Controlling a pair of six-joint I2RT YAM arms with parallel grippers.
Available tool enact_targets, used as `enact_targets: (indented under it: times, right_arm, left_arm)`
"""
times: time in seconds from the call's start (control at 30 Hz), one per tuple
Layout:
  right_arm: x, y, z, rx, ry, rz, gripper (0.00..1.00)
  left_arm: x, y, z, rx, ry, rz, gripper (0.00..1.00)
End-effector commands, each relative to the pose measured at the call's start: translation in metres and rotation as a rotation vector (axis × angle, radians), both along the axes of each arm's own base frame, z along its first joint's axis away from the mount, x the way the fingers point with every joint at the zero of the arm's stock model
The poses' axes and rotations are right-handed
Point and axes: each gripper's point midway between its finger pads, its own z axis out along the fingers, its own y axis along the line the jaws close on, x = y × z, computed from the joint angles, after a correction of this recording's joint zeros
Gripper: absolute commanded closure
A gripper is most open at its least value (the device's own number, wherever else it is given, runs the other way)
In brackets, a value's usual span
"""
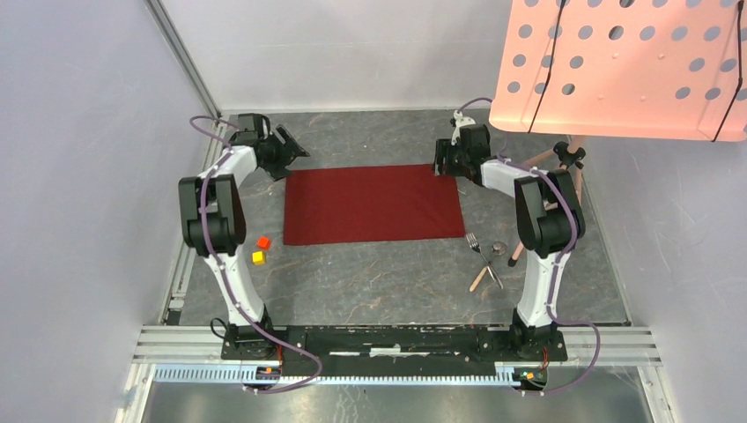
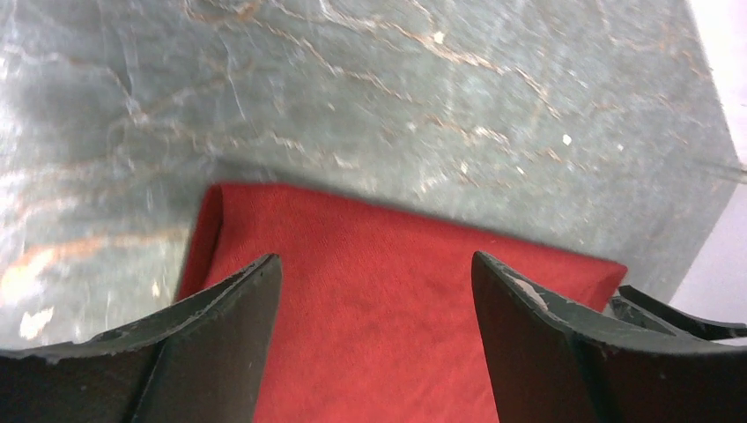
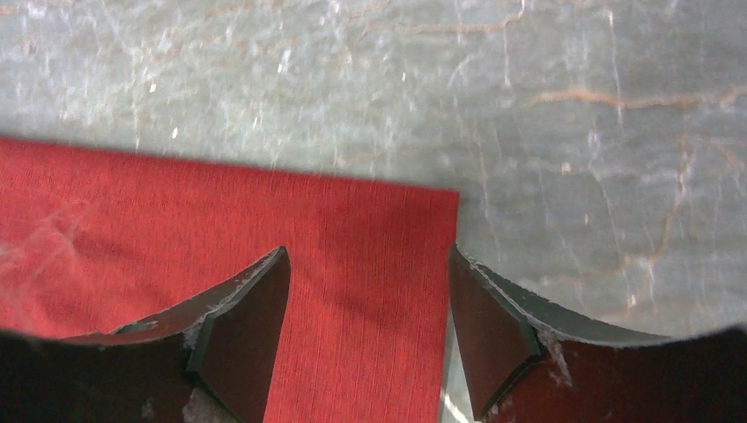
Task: Fold the napkin into a case and place the utensils inside
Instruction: Smooth out the rectangle-folded napkin at the center of the board.
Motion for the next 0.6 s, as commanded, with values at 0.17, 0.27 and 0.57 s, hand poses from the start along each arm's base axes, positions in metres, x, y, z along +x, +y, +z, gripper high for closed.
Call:
enact_targets:
  times: [0.17,0.27,0.57]
  right_arm:
    - [-0.092,0.021,0.039,0.071,0.044,0.074,0.22]
    - [-0.128,0.033,0.036,0.146,0.049,0.143,0.22]
    - [-0.17,0.046,0.012,0.233,0.081,0.253,0.38]
  left_arm:
    - [-0.084,-0.088,0.091,-0.045,-0.184,-0.3,0.14]
    - [-0.124,-0.144,0.082,-0.175,-0.195,-0.431,0.14]
    - [-0.158,-0.199,0.029,-0.227,-0.133,-0.565,0.17]
